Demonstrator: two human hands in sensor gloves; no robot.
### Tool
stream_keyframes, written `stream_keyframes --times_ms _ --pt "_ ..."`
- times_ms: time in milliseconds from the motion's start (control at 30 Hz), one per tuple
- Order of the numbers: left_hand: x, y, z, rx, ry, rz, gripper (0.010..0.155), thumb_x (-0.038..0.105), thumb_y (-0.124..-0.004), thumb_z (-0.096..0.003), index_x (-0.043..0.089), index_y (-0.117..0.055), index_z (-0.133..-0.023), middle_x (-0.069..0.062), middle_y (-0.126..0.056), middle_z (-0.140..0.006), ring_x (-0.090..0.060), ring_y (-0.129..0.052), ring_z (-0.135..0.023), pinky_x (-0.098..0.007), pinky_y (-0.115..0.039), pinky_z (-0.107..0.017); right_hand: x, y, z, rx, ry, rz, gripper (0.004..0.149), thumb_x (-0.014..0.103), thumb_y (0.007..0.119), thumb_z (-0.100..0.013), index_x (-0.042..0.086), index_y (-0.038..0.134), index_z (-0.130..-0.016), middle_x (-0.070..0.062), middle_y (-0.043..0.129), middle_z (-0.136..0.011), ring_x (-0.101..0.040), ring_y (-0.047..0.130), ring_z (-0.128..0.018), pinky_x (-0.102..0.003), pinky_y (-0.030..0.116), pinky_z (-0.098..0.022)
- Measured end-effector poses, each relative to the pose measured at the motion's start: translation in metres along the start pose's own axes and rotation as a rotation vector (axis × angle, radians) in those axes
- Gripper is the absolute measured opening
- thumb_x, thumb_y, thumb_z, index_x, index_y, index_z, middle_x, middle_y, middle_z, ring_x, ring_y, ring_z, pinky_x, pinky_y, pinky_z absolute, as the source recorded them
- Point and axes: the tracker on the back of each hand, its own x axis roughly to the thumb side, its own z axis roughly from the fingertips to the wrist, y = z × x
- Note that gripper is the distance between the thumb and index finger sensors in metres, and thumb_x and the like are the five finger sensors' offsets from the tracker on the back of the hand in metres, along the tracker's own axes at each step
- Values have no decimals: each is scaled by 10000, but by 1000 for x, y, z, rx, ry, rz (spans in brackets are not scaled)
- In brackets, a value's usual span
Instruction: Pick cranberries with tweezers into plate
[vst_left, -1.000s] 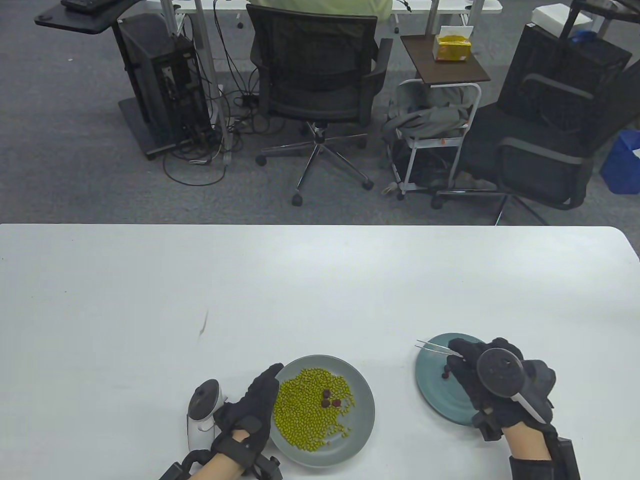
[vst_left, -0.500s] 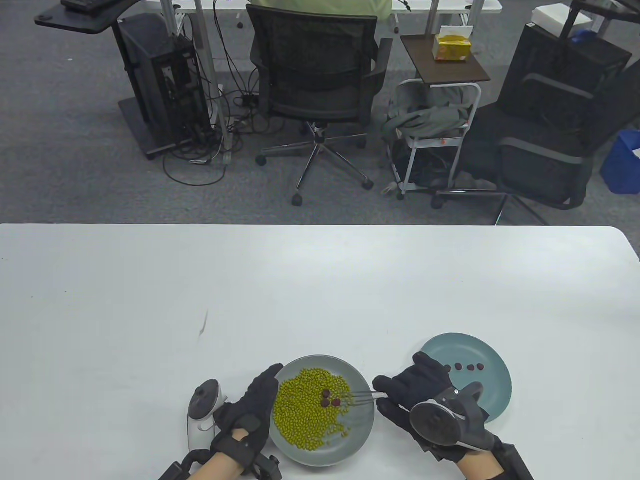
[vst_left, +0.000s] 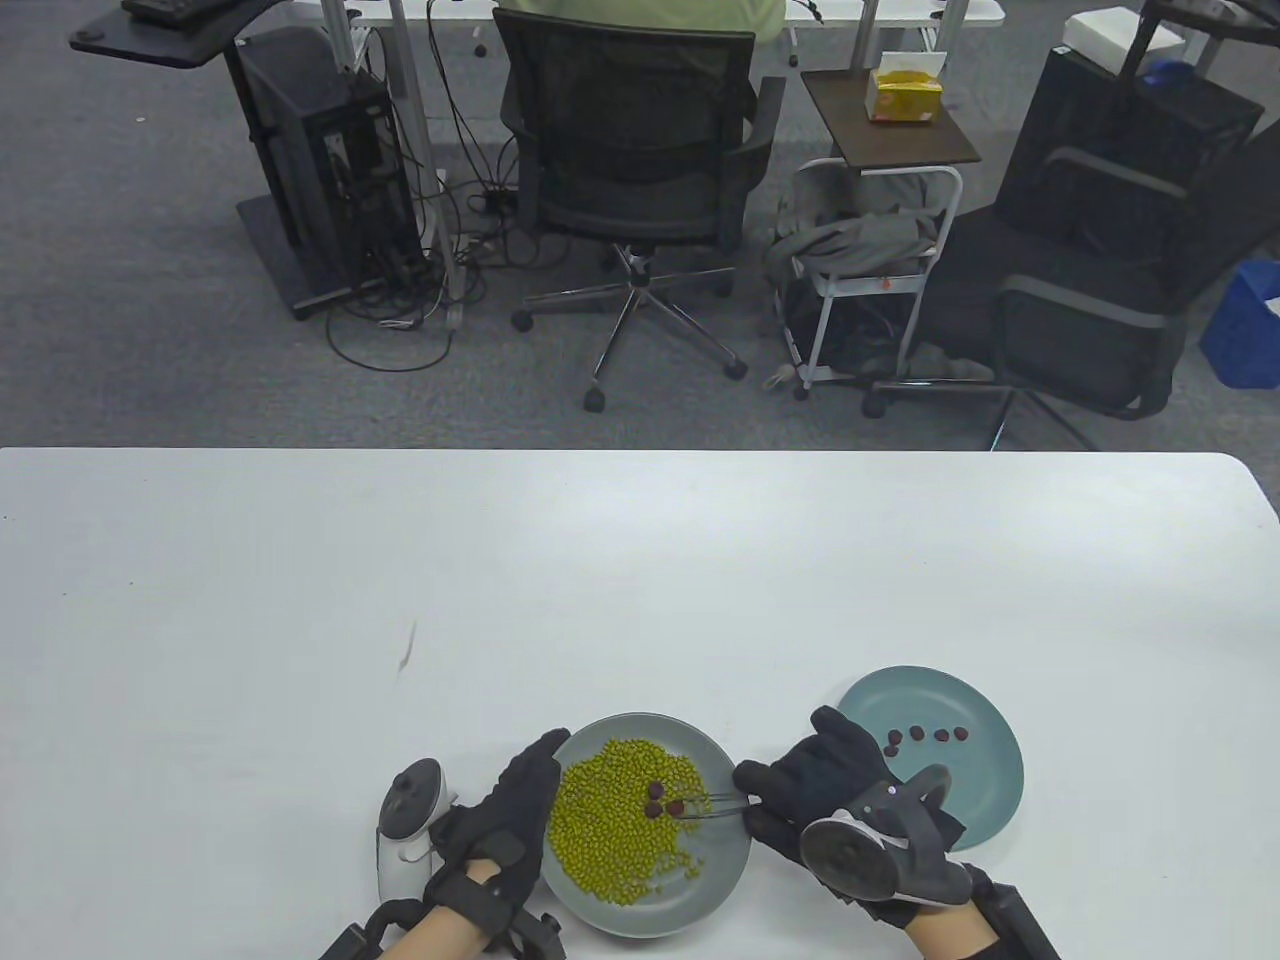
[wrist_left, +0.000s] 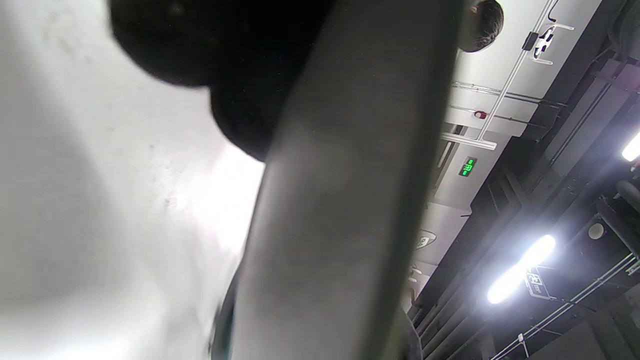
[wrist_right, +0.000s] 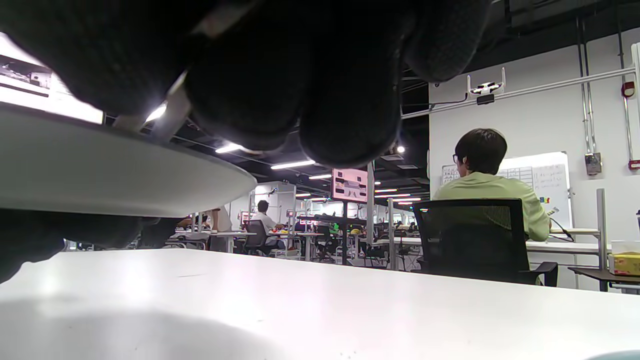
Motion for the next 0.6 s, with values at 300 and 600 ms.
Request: stream_keyframes --times_ms 300,600 --pt "-1 -1 0 -1 1 0 610 502 -590 -527 226 -403 -1038 -63 -706 -928 -258 -1028 -446 -335 -891 -260 3 0 0 -1 -6 -19 449 536 789 -323 352 857 -726 188 919 -507 -94 936 -591 -463 559 -732" --pt "-1 -1 0 -1 4 1 610 503 -589 -527 227 -403 -1037 -63 -707 -928 -258 -1029 -445 -334 -892 -261 -2 -4 1 -14 13 -34 449 537 791 -322 346 863 -722 187 920 -499 -91 939 -579 -461 564 -730"
